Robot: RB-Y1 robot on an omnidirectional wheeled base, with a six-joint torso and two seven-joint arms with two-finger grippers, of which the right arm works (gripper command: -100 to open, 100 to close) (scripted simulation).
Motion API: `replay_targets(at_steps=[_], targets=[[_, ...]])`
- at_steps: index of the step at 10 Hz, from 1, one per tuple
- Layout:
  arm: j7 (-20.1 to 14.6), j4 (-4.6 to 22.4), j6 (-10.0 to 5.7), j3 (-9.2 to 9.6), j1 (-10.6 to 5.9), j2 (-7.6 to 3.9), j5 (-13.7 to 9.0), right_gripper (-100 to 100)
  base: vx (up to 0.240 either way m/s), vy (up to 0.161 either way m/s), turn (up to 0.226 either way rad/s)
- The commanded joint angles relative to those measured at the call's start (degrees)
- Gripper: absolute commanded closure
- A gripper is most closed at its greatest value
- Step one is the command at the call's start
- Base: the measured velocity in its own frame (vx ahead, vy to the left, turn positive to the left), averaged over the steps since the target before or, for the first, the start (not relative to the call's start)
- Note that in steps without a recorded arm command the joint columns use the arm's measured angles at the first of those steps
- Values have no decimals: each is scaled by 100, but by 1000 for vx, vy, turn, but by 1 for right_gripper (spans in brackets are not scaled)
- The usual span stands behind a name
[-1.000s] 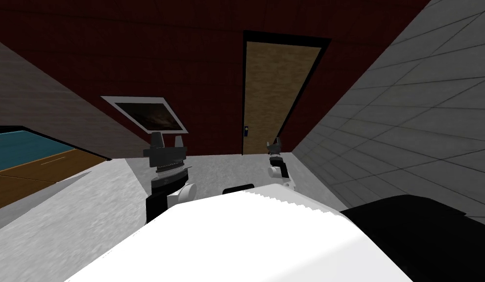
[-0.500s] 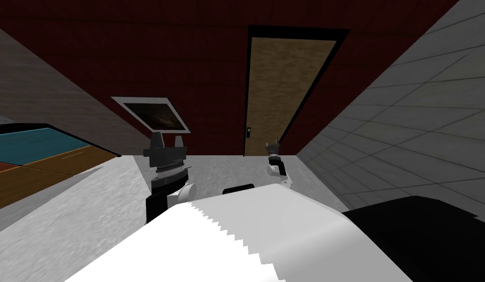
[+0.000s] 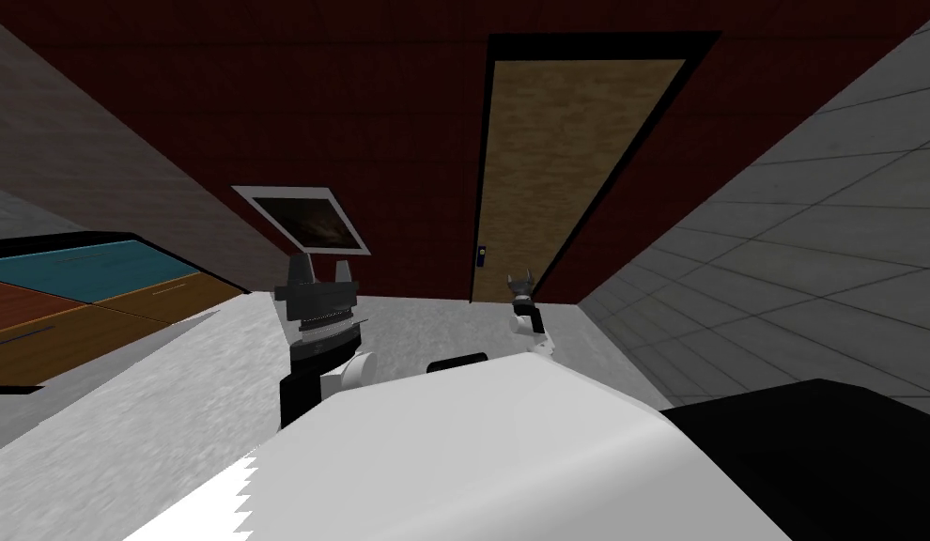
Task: Pull the door open
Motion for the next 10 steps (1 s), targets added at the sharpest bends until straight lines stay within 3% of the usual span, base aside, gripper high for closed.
replay_targets(at_steps=[1, 10], targets=[[-198, 174, 37, -41, -111, 11, -96, -100, 97, -29, 102], [-1190, 1249, 60, -217, -714, 113, -584, -100, 97, -32, 94]])
